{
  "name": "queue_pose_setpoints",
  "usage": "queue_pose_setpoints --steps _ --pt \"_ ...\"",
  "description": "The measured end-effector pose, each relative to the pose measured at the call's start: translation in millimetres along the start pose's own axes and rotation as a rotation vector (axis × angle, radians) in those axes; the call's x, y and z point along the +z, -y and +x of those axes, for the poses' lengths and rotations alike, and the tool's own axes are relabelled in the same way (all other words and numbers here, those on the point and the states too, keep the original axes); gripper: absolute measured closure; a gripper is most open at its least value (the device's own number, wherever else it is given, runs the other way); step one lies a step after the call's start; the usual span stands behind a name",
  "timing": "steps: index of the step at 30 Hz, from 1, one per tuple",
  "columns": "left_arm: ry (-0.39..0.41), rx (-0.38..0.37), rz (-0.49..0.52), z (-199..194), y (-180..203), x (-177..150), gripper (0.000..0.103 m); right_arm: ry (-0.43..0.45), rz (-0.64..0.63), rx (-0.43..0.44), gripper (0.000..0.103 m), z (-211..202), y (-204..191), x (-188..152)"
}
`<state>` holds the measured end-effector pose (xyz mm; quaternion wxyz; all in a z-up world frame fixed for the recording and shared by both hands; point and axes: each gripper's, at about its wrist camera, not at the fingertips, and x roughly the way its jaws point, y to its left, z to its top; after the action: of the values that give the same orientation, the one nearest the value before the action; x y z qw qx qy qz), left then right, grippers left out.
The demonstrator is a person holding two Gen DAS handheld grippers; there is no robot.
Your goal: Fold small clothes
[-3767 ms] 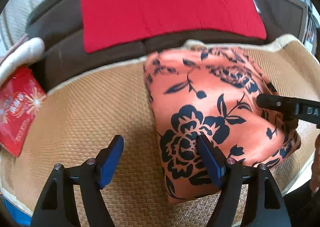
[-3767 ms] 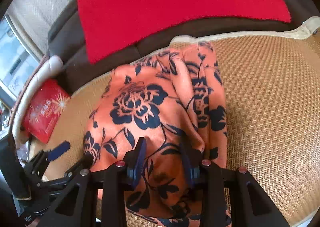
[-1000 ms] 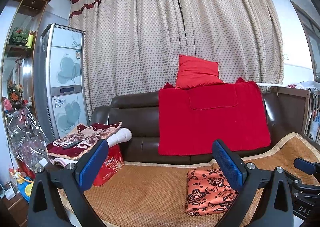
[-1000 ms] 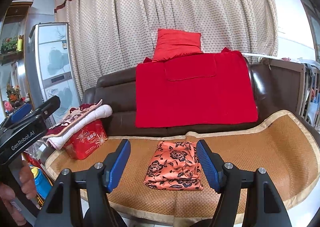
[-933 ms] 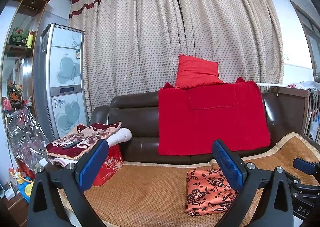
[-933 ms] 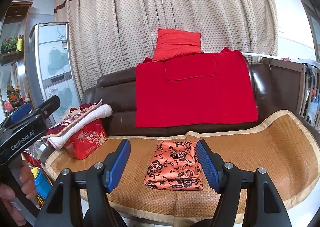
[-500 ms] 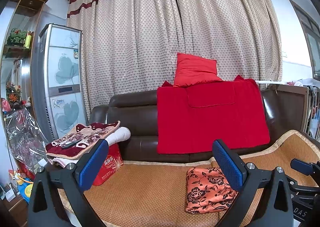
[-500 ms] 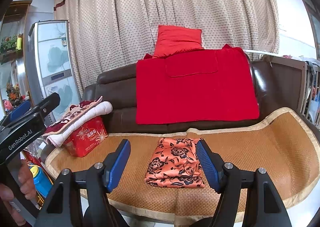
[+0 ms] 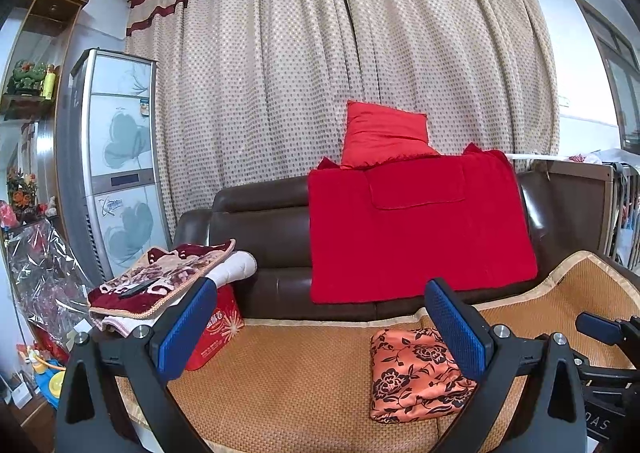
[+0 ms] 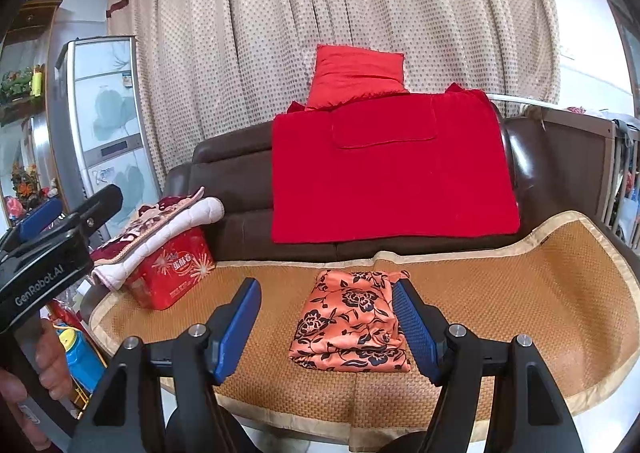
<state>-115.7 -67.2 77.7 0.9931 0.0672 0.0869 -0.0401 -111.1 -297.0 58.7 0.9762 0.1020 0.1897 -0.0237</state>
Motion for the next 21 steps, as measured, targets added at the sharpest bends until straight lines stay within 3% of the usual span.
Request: queue_pose_setpoints --steps 21 --pt "-0.022 -0.009 0.012 8.7 -0.6 -5.3 0.000 -0.022 0.005 0.000 0.031 9.4 -1.7 -3.6"
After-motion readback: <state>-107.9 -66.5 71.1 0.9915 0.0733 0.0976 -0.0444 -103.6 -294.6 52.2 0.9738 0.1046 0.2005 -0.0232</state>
